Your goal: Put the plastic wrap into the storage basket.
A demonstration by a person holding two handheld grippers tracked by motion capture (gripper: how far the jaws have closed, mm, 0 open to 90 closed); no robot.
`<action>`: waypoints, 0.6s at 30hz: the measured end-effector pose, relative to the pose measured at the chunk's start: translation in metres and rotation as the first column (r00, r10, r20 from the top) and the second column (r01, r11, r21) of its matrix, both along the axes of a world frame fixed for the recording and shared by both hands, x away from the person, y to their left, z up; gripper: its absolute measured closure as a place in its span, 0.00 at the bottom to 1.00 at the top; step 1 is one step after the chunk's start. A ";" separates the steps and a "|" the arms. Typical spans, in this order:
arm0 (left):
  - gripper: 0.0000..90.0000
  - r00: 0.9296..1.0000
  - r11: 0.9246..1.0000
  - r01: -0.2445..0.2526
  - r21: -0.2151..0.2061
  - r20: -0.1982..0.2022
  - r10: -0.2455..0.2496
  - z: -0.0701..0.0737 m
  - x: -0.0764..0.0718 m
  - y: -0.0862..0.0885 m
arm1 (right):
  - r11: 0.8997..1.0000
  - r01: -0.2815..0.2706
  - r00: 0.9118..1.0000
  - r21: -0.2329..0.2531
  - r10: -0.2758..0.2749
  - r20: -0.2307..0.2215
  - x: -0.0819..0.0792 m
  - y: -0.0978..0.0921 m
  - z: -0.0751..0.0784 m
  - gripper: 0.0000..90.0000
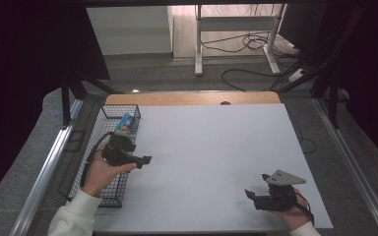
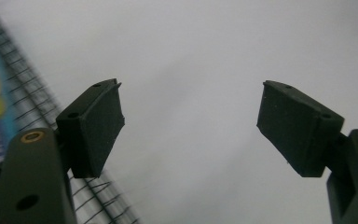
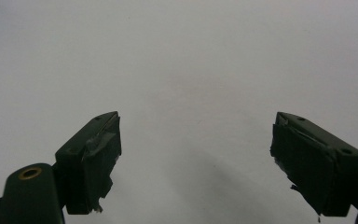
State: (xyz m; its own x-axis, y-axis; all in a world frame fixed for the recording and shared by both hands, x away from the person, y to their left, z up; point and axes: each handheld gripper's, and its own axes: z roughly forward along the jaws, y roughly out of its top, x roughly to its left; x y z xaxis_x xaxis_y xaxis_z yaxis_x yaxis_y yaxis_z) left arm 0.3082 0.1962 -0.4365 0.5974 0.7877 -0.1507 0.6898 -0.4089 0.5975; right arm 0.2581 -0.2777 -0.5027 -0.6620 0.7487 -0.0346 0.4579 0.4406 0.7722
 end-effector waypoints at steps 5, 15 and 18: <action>0.26 0.996 0.997 0.065 -0.045 0.058 -0.062 -0.008 -0.023 -0.019 | 1.000 -0.001 1.000 0.000 0.001 0.005 0.000 -0.001 0.001 0.18; 0.26 0.991 0.991 0.124 -0.060 0.066 -0.120 -0.038 -0.055 -0.038 | 1.000 0.008 1.000 0.008 -0.009 0.013 0.000 -0.002 0.002 0.18; 0.26 0.990 0.991 0.130 -0.040 0.064 -0.127 -0.044 -0.059 -0.042 | 1.000 0.006 1.000 0.007 -0.006 0.013 0.000 -0.002 0.002 0.18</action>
State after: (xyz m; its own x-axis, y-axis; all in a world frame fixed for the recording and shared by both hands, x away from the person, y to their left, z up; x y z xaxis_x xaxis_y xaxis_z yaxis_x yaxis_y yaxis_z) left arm 0.2488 0.1538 -0.4809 0.7022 0.6973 -0.1437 0.5950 -0.4640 0.6563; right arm 0.2577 -0.2795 -0.5010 -0.6572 0.7527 -0.0384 0.4500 0.4327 0.7812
